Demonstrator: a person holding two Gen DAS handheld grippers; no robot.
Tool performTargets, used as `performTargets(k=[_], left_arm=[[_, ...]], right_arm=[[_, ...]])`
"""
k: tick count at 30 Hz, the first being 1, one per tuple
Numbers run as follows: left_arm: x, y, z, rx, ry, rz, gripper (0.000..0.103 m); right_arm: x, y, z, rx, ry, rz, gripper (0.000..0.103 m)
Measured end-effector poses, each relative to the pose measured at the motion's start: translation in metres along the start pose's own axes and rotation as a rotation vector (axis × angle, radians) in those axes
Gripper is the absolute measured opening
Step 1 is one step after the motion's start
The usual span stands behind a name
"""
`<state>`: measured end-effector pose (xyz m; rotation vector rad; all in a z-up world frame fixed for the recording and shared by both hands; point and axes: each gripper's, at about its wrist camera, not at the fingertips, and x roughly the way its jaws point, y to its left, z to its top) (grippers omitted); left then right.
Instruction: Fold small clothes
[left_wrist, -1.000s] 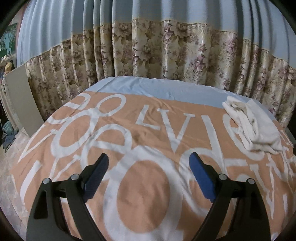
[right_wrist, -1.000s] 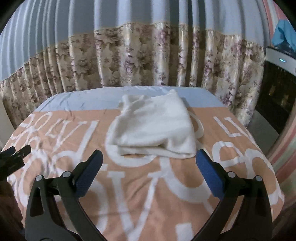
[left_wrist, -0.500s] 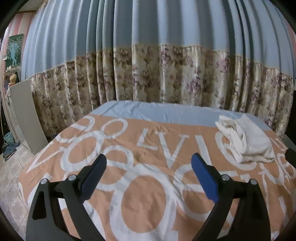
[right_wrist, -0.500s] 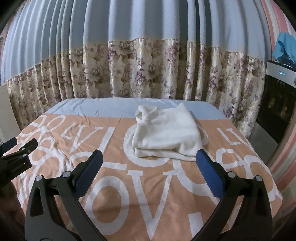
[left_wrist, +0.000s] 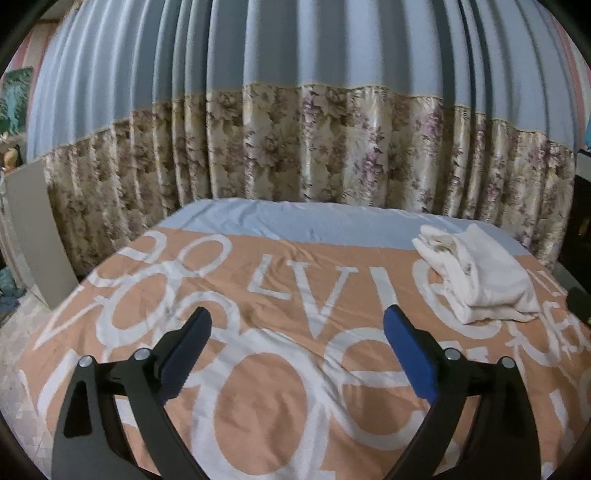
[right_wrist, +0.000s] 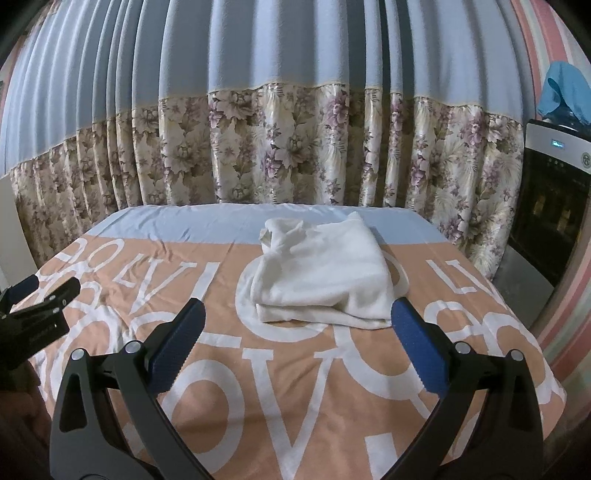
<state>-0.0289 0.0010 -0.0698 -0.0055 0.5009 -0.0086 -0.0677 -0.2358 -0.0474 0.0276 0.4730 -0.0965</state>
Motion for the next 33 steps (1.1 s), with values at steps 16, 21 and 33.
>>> performTargets(k=[16,21,33], left_arm=[[-0.021,-0.002,0.048,-0.029,0.047,0.024,0.101],[-0.021,-0.004,0.050,-0.029,0.060,0.040,0.101],[-0.019,-0.007,0.044,-0.025,0.063,0.009,0.101]], right_arm=[[-0.007,-0.004,0.038,0.048,0.055,-0.008,0.100],[-0.005,-0.004,0.036,0.045,0.076,-0.009,0.100],[-0.007,-0.003,0.038,0.032,0.070,-0.007,0.100]])
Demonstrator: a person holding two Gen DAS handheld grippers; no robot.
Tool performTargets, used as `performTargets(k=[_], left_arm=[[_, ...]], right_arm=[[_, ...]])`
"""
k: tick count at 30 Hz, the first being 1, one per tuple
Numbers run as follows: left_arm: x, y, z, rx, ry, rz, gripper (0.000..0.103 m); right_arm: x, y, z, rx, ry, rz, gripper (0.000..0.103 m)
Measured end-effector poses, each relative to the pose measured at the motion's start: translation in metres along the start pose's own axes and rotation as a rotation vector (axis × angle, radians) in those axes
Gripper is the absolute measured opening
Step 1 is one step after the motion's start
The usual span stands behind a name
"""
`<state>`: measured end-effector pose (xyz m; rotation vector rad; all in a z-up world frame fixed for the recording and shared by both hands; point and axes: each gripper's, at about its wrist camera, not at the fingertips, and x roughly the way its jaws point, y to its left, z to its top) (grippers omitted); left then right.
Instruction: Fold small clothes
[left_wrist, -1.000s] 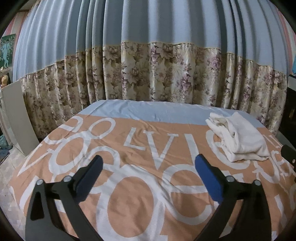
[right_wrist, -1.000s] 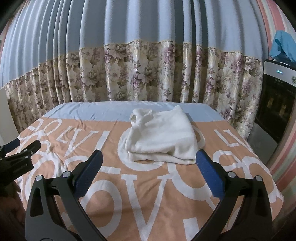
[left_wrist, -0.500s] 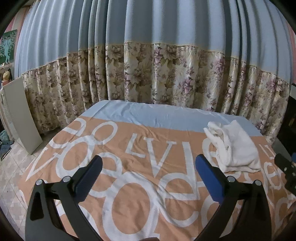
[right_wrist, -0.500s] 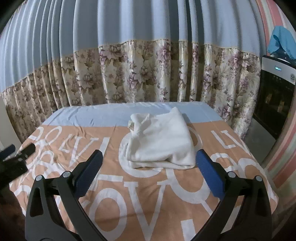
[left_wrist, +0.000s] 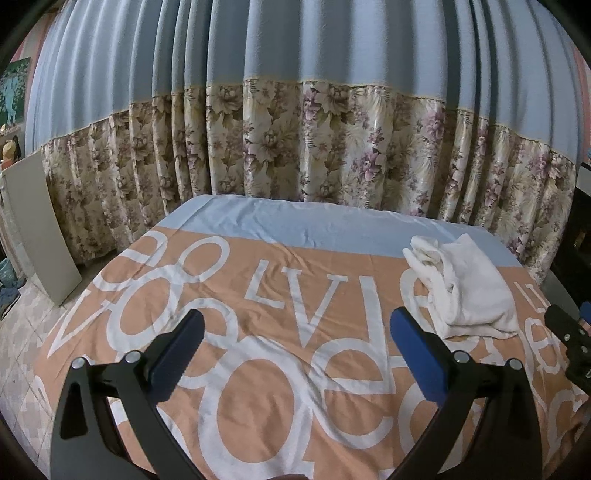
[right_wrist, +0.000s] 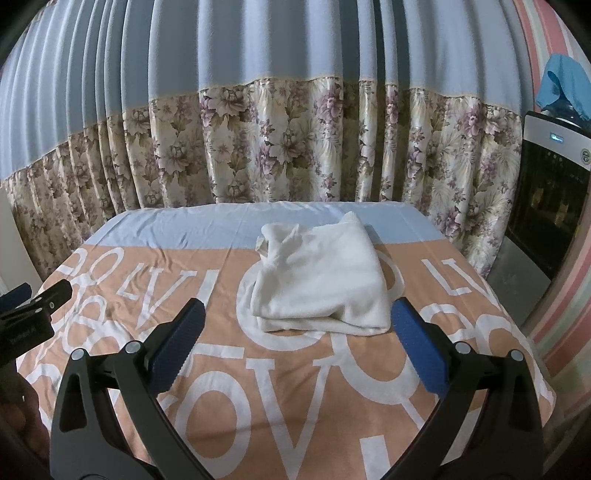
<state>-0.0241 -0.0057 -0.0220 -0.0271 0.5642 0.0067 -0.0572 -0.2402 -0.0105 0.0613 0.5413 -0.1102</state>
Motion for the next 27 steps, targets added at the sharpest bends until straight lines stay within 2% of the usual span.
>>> performTargets(k=[27], left_arm=[[0.0058,-0.0077,-0.0075,-0.013,0.038,-0.018,0.101]], right_arm=[[0.0050,-0.0005,-0.0063,0.009,0.008,0.009,0.100]])
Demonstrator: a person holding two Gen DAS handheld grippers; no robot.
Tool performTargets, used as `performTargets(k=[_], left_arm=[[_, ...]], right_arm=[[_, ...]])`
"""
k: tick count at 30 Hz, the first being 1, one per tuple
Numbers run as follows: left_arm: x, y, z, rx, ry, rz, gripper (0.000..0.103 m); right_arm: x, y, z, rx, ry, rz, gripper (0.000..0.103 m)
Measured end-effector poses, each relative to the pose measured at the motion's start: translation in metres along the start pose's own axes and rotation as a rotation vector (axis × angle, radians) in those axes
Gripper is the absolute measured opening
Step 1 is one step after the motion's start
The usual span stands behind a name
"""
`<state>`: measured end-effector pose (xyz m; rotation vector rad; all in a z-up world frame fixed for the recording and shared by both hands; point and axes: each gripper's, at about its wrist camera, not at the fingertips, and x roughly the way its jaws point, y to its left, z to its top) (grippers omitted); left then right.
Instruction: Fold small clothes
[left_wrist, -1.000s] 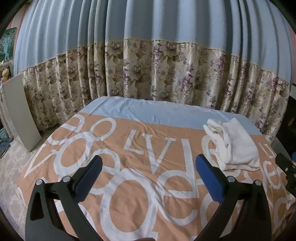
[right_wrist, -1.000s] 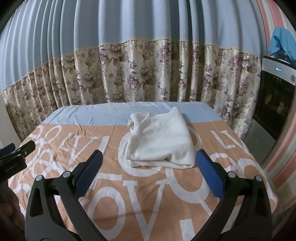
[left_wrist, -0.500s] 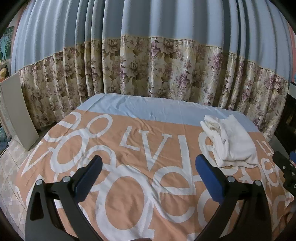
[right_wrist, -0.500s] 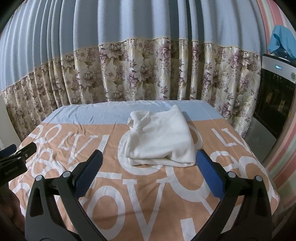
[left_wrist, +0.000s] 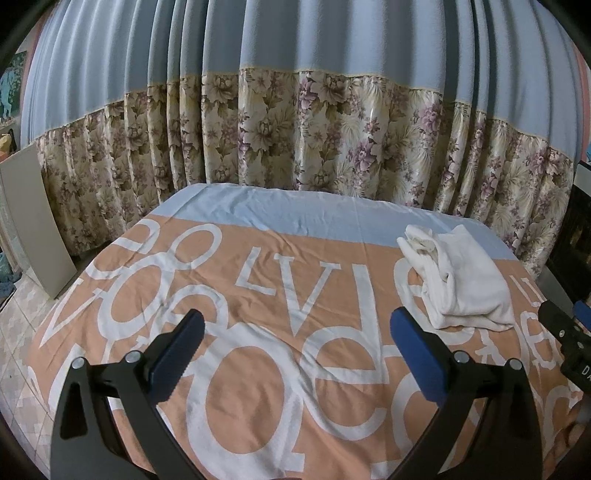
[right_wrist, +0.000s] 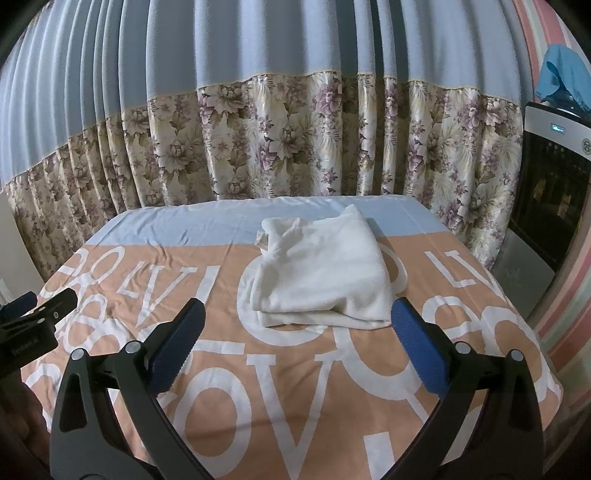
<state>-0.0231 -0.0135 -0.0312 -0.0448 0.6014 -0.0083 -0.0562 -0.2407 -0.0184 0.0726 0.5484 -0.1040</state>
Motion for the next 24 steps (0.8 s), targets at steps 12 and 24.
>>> performTargets(k=[12,24], left_arm=[[0.0005,-0.0017,-0.0019,0.004,0.001,-0.007,0.101],[0.0001,-0.0033,-0.0022,0.004,-0.001,-0.007,0.101]], right_arm=[[0.0013,0.0004,-0.0015,0.002,0.002,0.001,0.100],[0.0023,0.0018,-0.0034,0.001,0.007,0.003,0.100]])
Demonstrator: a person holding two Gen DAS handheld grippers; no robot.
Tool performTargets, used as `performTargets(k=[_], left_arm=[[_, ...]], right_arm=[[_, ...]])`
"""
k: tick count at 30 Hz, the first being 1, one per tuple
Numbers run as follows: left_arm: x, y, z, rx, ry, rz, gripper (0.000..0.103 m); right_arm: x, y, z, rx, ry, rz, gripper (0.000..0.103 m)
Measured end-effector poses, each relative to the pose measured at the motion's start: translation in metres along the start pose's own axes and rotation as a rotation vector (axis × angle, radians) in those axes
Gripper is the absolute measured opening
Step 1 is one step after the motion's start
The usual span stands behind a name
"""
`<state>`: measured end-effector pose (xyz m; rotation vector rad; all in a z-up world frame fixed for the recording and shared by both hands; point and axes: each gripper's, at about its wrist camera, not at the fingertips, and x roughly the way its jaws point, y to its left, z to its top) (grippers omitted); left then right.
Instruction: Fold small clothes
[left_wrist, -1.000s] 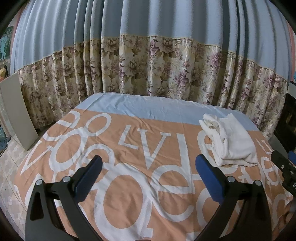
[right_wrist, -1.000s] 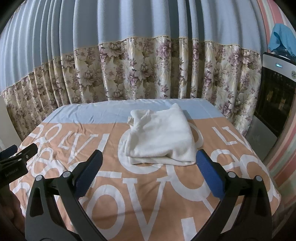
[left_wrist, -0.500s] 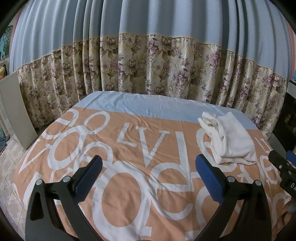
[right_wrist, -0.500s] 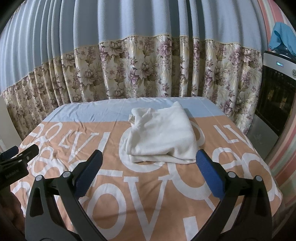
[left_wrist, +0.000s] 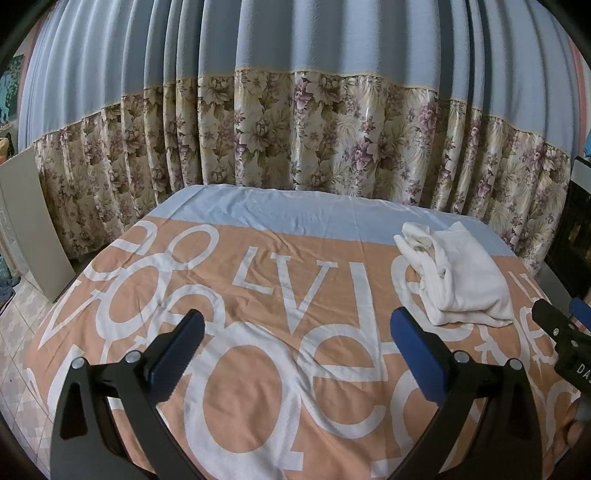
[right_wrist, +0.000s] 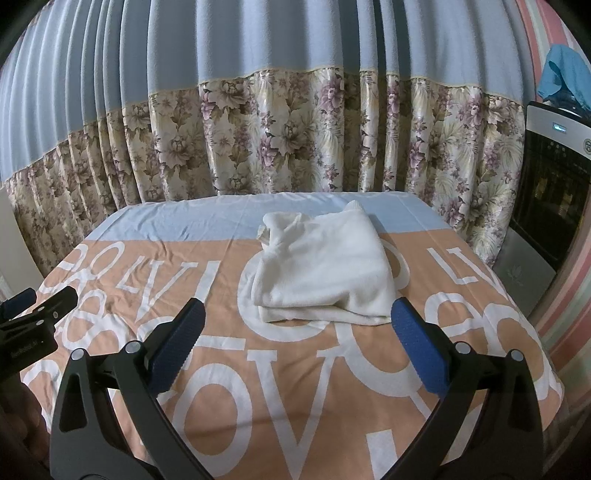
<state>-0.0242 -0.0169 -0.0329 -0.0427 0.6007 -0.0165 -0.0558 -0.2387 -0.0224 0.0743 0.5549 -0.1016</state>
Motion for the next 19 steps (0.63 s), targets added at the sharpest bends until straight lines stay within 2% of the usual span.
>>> performTargets(k=[6,19], left_arm=[[-0.0008,0.0033,0.0023,-0.005,-0.010,-0.001,0.101],[0.0074,0.0080,0.0008,-0.016,0.047,-0.041,0.101]], right_arm=[[0.0021,0.0012,-0.0028,-0.001,0.003,0.001,0.100],[0.0025,0.0024,-0.0037,-0.001,0.004,0.000,0.100]])
